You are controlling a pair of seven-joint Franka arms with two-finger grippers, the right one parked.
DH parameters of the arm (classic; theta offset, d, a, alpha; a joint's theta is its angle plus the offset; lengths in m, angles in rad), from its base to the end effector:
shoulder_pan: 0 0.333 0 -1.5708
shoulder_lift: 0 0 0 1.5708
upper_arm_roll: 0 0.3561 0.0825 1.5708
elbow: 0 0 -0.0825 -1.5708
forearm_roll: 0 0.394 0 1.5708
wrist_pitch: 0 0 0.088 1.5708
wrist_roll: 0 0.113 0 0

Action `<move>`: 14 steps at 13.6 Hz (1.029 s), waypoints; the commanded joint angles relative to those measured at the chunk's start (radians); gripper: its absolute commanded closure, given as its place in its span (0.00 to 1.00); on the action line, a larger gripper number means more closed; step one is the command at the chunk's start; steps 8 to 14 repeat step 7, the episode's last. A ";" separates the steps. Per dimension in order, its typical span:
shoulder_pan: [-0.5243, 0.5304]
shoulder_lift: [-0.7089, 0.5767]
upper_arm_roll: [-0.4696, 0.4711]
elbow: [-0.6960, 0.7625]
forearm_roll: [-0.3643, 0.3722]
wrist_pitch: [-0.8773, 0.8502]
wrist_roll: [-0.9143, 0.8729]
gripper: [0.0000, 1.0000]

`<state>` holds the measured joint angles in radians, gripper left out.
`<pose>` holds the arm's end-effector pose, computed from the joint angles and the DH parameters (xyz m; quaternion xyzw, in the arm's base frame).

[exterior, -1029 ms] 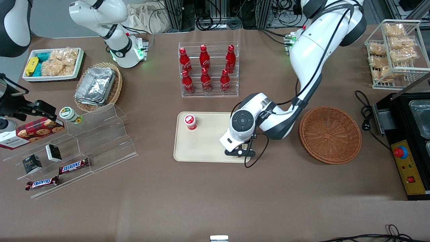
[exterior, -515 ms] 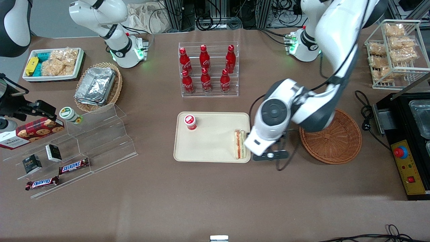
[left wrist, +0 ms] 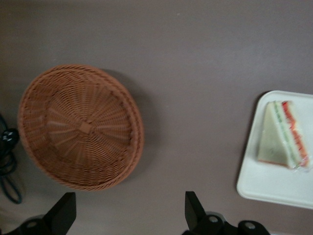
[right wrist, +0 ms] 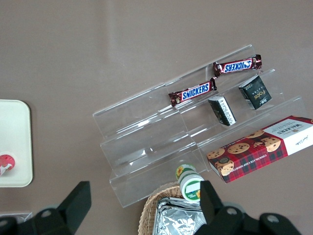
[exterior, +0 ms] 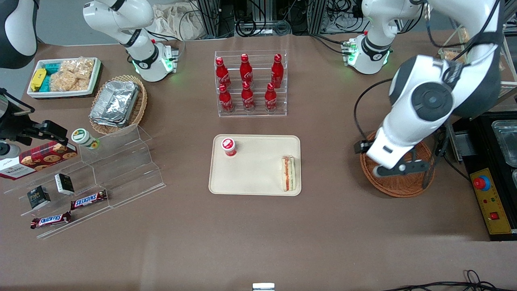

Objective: Place sandwich from basket to tray

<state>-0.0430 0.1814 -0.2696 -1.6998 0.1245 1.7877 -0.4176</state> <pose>0.5986 -0.1698 0.5098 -0.9977 -0.0375 0.0274 0.0491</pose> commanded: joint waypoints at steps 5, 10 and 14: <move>0.006 -0.175 0.176 -0.114 -0.085 -0.007 0.278 0.01; 0.009 -0.099 0.178 0.001 -0.082 -0.042 0.274 0.00; 0.009 -0.099 0.178 0.001 -0.082 -0.042 0.274 0.00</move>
